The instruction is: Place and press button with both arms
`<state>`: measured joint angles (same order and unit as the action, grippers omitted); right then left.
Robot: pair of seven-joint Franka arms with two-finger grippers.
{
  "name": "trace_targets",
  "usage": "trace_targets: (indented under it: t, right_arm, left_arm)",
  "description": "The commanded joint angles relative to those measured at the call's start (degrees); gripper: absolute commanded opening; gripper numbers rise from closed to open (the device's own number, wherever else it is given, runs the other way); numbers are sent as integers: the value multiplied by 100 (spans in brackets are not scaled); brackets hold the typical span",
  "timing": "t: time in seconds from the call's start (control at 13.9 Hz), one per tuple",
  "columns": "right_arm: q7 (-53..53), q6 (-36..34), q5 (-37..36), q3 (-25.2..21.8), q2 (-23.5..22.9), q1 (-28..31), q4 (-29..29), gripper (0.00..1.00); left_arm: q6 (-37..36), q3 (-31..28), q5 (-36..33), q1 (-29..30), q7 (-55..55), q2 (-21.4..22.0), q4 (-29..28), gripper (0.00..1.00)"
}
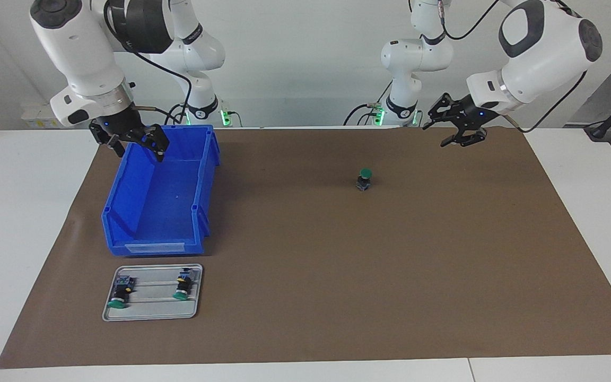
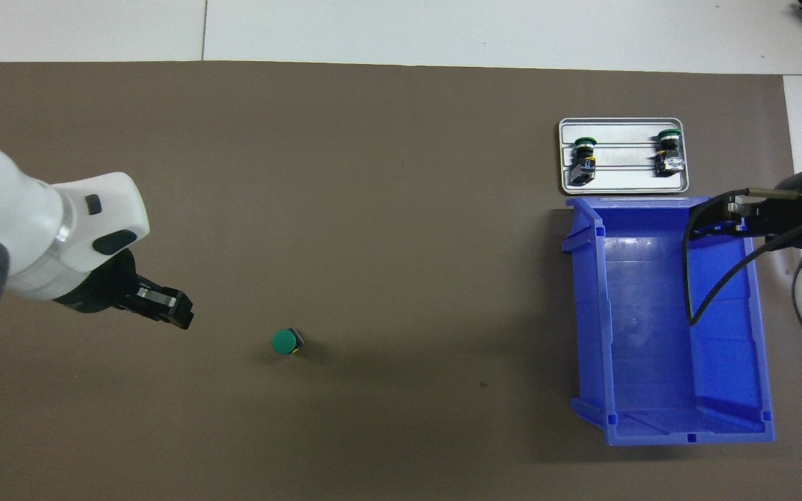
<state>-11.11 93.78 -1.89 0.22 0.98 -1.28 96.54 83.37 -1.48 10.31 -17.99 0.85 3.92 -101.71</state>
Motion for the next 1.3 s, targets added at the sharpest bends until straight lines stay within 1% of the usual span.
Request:
trace_targets:
  t: [0.0,0.07,0.22,0.36,0.43,0.65,0.79,1.08,1.22]
  right_arm:
    - [-76,61,39,22,113,14,128,100]
    - [-76,61,39,22,113,14,128,100]
    - [-76,61,39,22,113,14,128,100]
    - [-76,61,39,22,113,14,128,100]
    - [-76,61,39,22,113,14,128,100]
    - [-76,61,39,22,113,14,128,100]
    - [-76,61,39,22,113,14,128,100]
    - [-76,61,39,22,113,14,128,100]
    - [-76,61,39,22,113,14,128,100]
  left_arm:
    - [371,-81,-214,-353,863,293,-488,0]
    - [756,-81,-222,-398,1039,416,-786,0]
    - [1984,-63,-223,-556,1565,741,-1593,0]
    - [3084,-28,-223,-679,1865,934,-2297,0]
    - [3315,-19,-223,-680,1893,962,-2492,0]
    - [3458,-2,-223,-855,1893,901,-2853,0]
    - [3764,-2,-223,-1021,1945,874,-3090,0]
    - [4397,7,-223,-1180,2033,865,-3521,0]
    - [4600,7,-223,-1189,2033,804,-3618,0]
